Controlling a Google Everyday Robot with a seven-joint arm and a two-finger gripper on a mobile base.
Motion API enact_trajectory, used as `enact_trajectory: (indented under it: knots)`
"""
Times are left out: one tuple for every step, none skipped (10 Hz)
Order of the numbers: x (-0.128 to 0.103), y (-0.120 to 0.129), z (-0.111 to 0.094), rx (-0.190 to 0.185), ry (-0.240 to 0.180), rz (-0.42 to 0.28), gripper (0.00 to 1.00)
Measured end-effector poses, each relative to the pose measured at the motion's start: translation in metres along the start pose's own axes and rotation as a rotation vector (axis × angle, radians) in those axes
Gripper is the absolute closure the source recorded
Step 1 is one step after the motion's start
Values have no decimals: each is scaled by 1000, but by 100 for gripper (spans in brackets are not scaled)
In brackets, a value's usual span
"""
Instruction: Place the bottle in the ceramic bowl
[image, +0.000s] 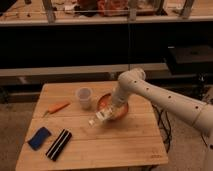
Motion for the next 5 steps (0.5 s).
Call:
enact_trajectory:
  knots:
    - [3,-4,-1,8,-6,10,99]
    - [6,-8,-2,16,-14,21,99]
    - [8,-10,-2,21,-19,27,99]
    - [8,-11,-2,23,-24,30,99]
    - [12,-12,-4,24,-34,36,99]
